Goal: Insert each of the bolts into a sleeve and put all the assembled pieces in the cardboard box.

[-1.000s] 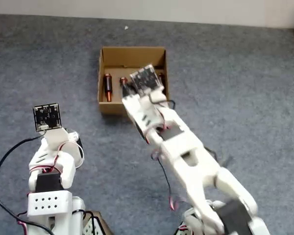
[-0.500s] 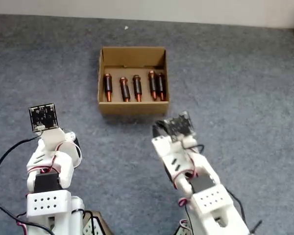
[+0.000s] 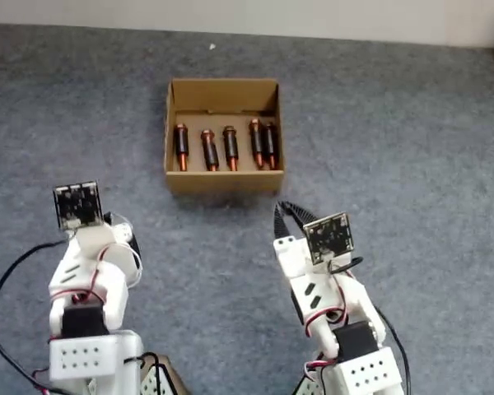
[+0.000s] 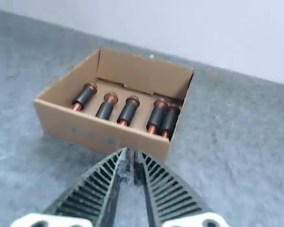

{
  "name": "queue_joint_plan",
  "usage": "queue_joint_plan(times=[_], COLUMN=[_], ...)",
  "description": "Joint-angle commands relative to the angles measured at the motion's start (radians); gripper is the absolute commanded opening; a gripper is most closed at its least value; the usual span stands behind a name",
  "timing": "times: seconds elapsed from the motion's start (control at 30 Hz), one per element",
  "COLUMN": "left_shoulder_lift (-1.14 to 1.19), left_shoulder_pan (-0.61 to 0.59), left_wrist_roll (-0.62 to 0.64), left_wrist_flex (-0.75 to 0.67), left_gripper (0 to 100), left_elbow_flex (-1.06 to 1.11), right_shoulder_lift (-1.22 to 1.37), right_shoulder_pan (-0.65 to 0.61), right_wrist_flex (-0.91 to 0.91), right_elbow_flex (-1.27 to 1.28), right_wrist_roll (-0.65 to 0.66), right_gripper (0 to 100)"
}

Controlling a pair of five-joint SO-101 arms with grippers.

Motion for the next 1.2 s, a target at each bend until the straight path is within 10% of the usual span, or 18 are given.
queue_joint_plan(times=[0.0, 0.4, 0.6, 1.17], left_shoulder_lift=[-0.303, -0.255, -0.245, -0.254], left_shoulder_pan=[0.047, 0.137, 0.237, 0.236], left_wrist_roll=[-0.011, -0.069, -0.308, -0.446], left_wrist_flex=[0.091, 0.103, 0.057, 0.483], left_gripper=[0, 1, 1, 1], left_elbow_flex=[0.073, 0.101, 0.199, 0.199], right_shoulder_lift=[-0.11, -0.101, -0.101, -0.101], right_shoulder_pan=[0.013, 0.015, 0.015, 0.015], right_wrist_flex=[0.16, 0.605, 0.771, 0.773], right_elbow_flex=[0.154, 0.154, 0.154, 0.154], right_wrist_roll=[0.005, 0.009, 0.009, 0.009], right_gripper=[0.4, 0.4, 0.4, 0.4])
